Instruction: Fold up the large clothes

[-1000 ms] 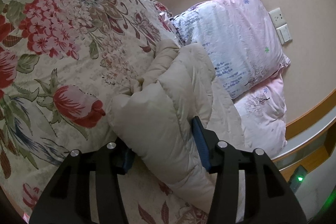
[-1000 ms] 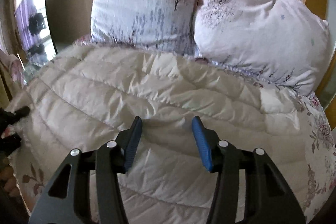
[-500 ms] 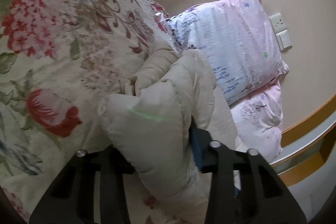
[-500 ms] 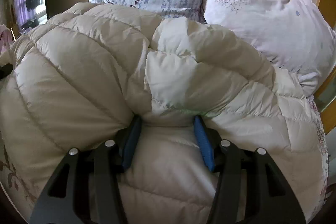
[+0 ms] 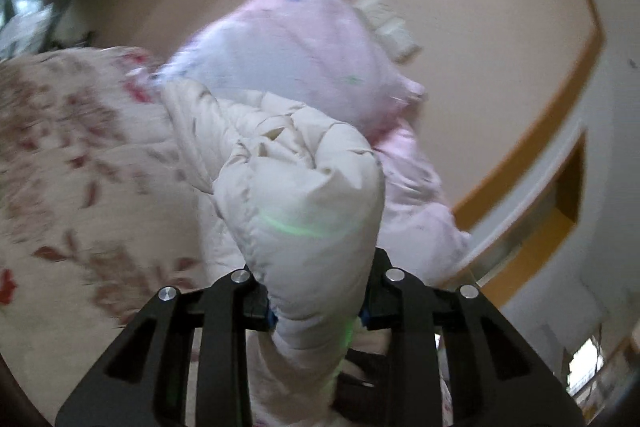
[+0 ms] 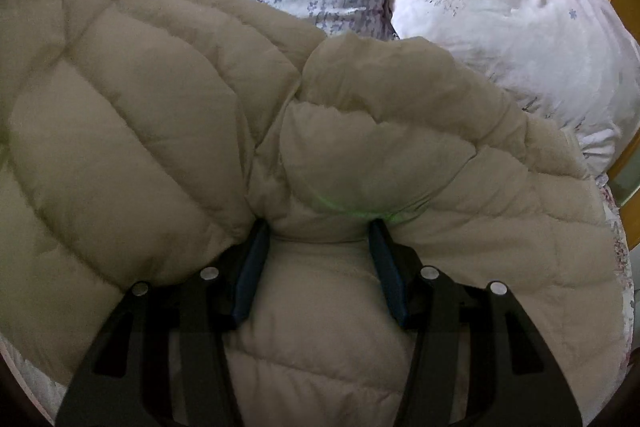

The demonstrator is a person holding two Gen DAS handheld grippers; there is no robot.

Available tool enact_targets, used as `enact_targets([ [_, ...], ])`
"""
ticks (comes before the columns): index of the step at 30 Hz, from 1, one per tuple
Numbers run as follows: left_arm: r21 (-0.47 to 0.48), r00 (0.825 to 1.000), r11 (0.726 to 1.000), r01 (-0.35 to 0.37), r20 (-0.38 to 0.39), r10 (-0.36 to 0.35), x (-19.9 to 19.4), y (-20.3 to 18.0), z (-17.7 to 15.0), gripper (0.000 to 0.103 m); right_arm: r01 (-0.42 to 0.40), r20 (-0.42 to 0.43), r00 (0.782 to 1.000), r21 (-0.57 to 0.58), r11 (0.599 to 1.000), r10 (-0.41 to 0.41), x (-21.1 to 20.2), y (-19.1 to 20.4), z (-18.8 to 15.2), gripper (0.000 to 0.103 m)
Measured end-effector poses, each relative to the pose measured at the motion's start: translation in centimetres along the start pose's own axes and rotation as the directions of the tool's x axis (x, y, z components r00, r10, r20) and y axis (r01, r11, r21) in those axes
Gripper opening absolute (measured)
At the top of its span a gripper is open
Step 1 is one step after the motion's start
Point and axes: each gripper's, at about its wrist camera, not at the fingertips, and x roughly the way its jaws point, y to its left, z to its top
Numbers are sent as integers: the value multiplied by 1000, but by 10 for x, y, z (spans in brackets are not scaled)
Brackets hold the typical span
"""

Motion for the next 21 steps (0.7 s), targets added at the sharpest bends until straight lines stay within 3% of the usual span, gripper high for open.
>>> enact_targets([
  [3,82,992,990,119,-42,-115,10,-31,-8,28,-39,-12,999,7,999,39,3,-6,4,53],
  [6,154,970,962,226,-124,-208,26,-62,-24,28,-115,-18,993,29,993,115,4,-17,7,55],
  [11,210,957,945,251,-199,-210,50,-93,-47,28,-335,36,942,174,926,334,-21,-80,-3,57],
  [13,211,955,945,250,-212,-205,56,-95,-52,28,-332,107,943,218,918,316,-45,-115,-14,67],
  [16,207,954,947,248,-221,-201,59,-97,-56,28,-230,203,965,334,914,168,-78,-177,-37,74],
  [19,206,949,945,256,-240,-204,66,-101,-60,28,-184,167,979,494,850,115,-72,-233,-58,74],
  [21,213,941,938,272,-261,-214,69,-107,-64,28,-206,111,979,578,790,174,-49,-257,-70,70],
])
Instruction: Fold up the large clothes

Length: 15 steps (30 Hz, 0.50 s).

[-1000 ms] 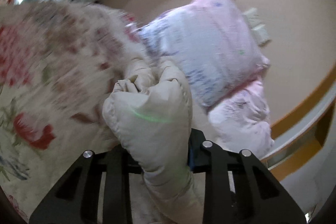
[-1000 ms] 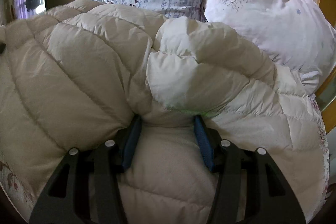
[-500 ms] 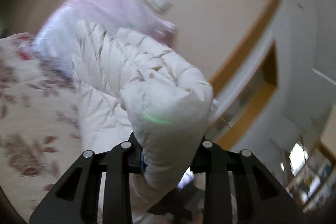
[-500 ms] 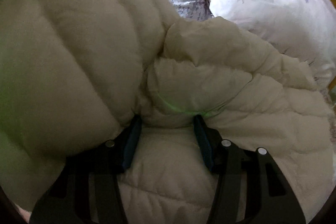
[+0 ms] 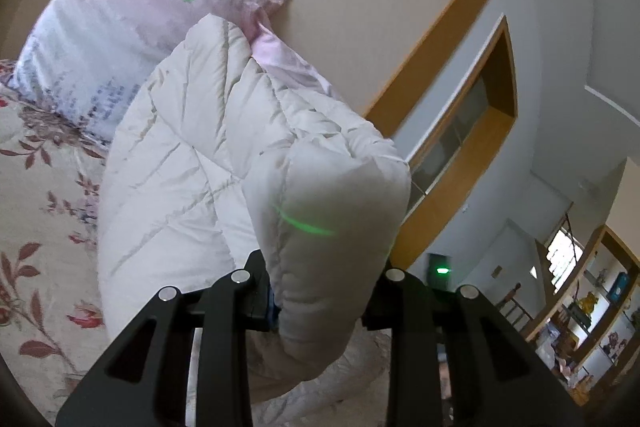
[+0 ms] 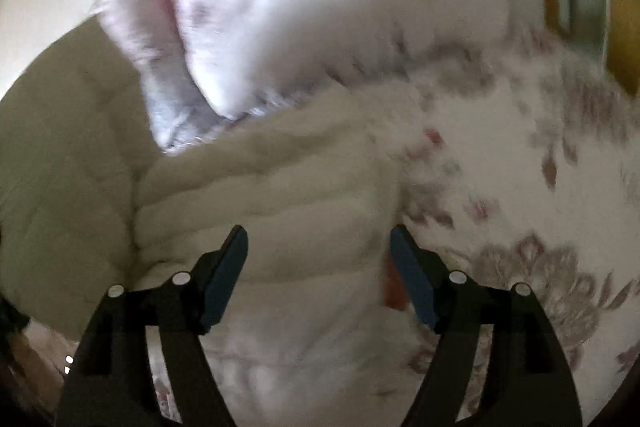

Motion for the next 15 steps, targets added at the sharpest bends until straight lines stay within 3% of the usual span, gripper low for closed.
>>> enact_targets([
  [1,12,1000,1000,13,-15,-13,6,-6,-2,28,-16,-23,1000,21,1000,16,6,-6,-3,52],
  [2,22,999,1000,22,-26,-21,12,-10,-2,28,-52,-58,997,44,998,54,16,-12,-5,41],
  [3,32,999,999,29,-36,-28,17,-13,-3,28,-88,-80,993,57,995,92,24,-12,-7,34],
  [6,88,994,995,54,-95,-45,38,-29,-14,28,-104,-78,991,35,994,107,34,-4,-5,25],
  [9,156,979,984,86,-197,-54,62,-45,-33,28,-126,-85,988,25,992,128,37,1,-1,22],
  [12,208,948,972,110,-315,-40,89,-53,-60,28,-131,-95,987,13,991,132,42,1,-2,22],
  [13,228,929,968,109,-371,-17,102,-55,-73,28,-125,-95,988,0,992,125,41,1,-2,25],
  [15,260,913,961,95,-408,20,113,-54,-86,29,-100,-94,991,-12,995,98,39,-1,2,32],
])
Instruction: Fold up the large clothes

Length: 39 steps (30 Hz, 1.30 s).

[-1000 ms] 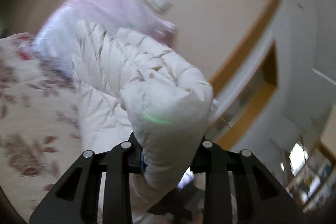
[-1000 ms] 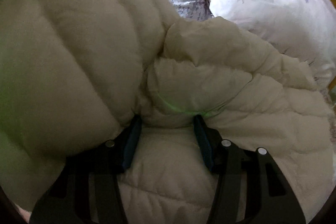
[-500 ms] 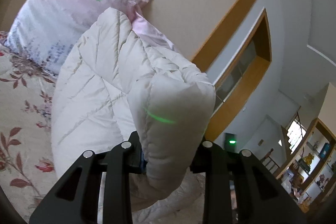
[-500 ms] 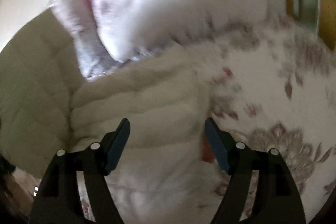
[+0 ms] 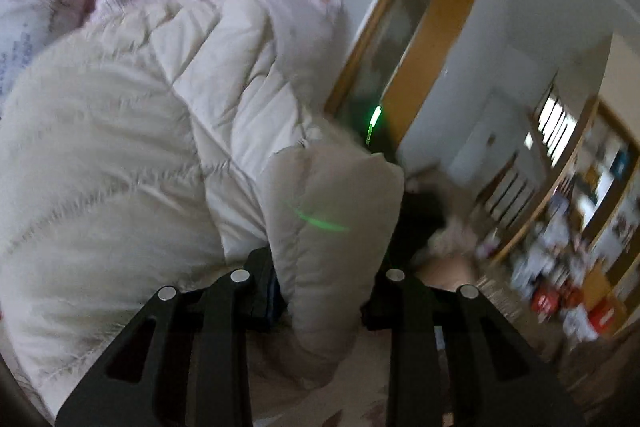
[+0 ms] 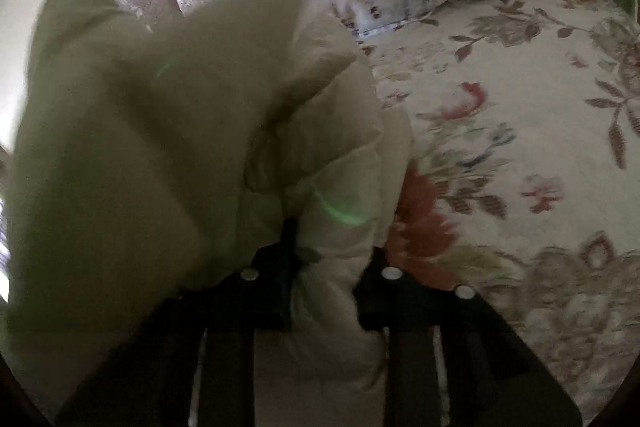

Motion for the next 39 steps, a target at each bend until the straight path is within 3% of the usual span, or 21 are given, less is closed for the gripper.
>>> enact_targets([
  [1,17,999,1000,-22,-24,23,8,-1,-3,29,21,8,1000,2,1000,-21,-6,-5,0,44],
  [3,26,997,999,-43,-61,44,17,1,-5,31,100,48,994,26,995,-101,-26,-21,0,55],
  [6,36,991,997,-63,-119,67,30,3,-10,34,176,129,974,103,979,-188,-61,-44,3,56],
  [8,62,986,995,-80,-141,88,36,0,-12,37,111,194,971,153,982,-140,-86,-51,7,56],
  [11,92,981,990,-102,-158,116,41,-1,-14,40,-67,261,965,122,990,33,-112,-41,13,57],
  [14,104,977,988,-113,-168,130,45,-1,-12,41,-164,243,958,33,986,151,-114,-13,17,62],
  [17,119,974,985,-125,-175,145,46,-5,-13,42,-175,188,966,-23,984,176,-96,11,27,64],
  [23,167,968,975,-144,-182,174,54,-21,-12,46,-117,143,982,-34,993,120,-67,30,43,64],
  [24,173,967,974,-145,-183,177,56,-22,-12,46,-123,141,982,-30,992,126,-66,29,45,63],
  [25,179,966,973,-147,-184,180,57,-23,-12,47,-127,140,982,-30,992,129,-64,28,48,53],
  [26,183,966,972,-149,-184,183,57,-24,-12,48,-124,144,981,-41,991,128,-63,30,47,39],
  [27,189,965,970,-151,-183,186,59,-25,-12,48,-102,156,981,-68,992,112,-64,33,46,19],
  [32,212,966,966,-146,-182,186,62,-30,-14,48,35,249,968,-89,995,-12,-69,27,39,13],
  [39,259,964,957,-130,-192,183,66,-42,-16,57,114,206,973,-30,993,-106,-41,-10,35,14],
])
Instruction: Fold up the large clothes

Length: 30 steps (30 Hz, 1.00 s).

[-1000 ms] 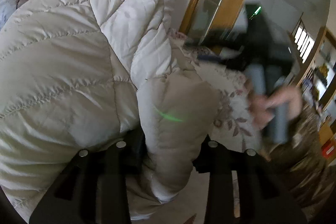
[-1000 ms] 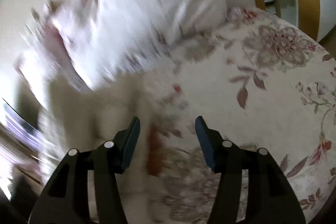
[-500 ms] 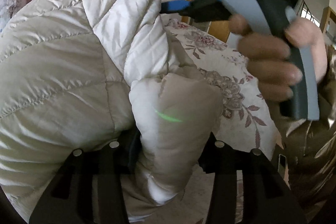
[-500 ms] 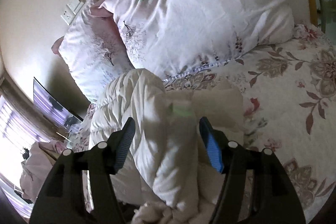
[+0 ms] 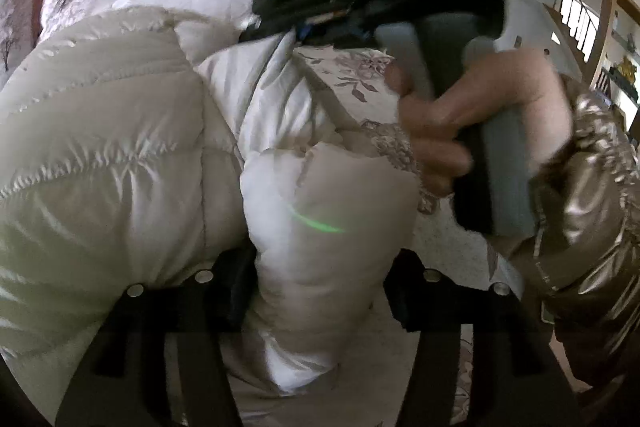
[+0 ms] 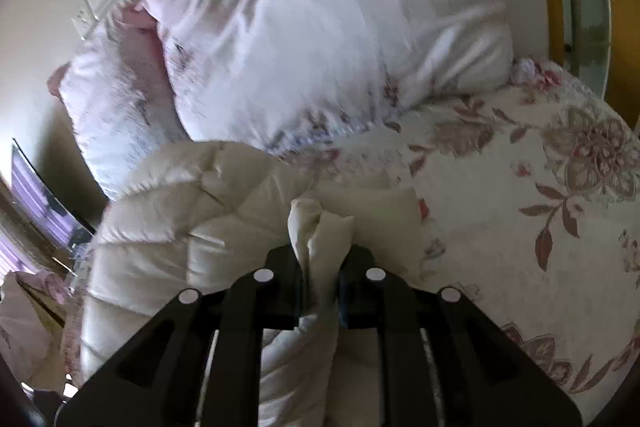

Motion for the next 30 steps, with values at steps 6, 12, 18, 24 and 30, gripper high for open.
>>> enact_targets([
  [6,12,1000,1000,2,-6,-2,5,-6,3,58,47,-69,996,-39,998,-50,34,-5,-10,16],
  [12,8,1000,1000,15,-5,-15,9,-6,-4,63,37,-100,994,-60,998,-43,52,-8,-15,16],
  [18,-69,991,988,136,21,-135,-24,4,-4,63,31,-114,993,-66,997,-38,57,-9,-17,16],
  [24,-153,967,979,137,235,-99,-103,42,8,63,20,-124,992,-45,999,-26,59,-12,-17,15],
  [30,-306,977,951,-39,189,101,-101,96,3,63,23,-129,991,-32,999,-27,58,-14,-15,18],
])
